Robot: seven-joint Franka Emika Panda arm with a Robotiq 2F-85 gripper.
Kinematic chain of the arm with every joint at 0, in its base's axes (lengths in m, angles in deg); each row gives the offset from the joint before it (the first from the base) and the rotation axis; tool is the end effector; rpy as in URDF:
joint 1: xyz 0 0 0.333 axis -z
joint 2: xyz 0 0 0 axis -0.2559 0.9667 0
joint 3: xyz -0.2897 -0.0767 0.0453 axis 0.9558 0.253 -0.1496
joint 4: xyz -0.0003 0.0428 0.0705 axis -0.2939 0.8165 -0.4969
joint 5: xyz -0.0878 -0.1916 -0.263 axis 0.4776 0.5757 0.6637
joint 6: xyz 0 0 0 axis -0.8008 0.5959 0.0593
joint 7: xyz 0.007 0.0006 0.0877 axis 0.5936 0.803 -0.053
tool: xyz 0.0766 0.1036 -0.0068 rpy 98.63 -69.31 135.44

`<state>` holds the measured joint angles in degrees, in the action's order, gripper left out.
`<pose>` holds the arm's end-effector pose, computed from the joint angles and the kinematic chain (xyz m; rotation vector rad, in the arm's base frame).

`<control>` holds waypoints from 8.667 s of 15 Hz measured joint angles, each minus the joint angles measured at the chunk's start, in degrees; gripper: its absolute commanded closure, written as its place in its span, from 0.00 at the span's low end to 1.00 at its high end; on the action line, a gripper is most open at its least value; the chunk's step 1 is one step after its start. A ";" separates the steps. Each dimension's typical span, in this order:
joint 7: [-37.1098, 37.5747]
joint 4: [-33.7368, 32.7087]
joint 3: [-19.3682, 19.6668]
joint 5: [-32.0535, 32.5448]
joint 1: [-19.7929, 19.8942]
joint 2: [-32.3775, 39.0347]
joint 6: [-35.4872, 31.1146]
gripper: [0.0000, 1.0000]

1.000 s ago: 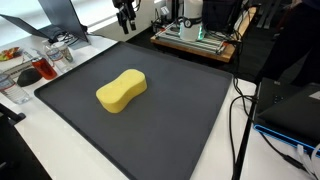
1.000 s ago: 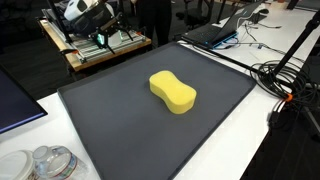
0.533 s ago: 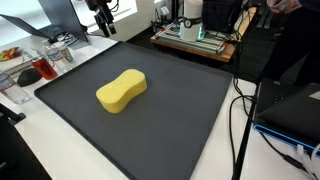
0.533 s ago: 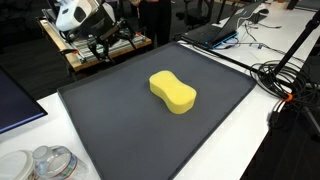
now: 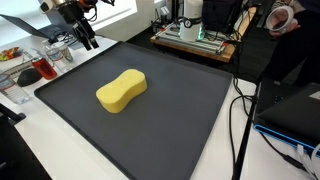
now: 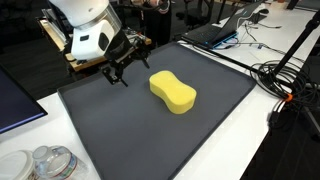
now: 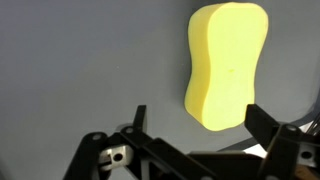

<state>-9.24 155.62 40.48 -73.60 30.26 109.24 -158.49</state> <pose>0.5628 -0.2169 0.3164 -2.7700 0.1223 -0.0412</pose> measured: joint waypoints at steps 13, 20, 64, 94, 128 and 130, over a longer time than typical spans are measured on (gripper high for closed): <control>-7.17 -31.94 -11.35 11.91 1.33 15.80 8.55 0.00; -20.41 -33.94 -14.29 17.37 -2.20 16.67 8.55 0.00; 28.20 -5.58 -10.31 45.64 -25.12 -0.77 11.53 0.00; 7.80 12.41 -15.41 10.97 -1.64 6.77 -19.12 0.26; 42.55 26.38 -11.96 51.66 -17.30 -33.49 -0.77 0.97; 42.55 26.44 -12.57 51.77 -17.29 -37.33 -0.02 0.97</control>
<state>33.32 182.06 27.91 -21.82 12.97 71.91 -158.52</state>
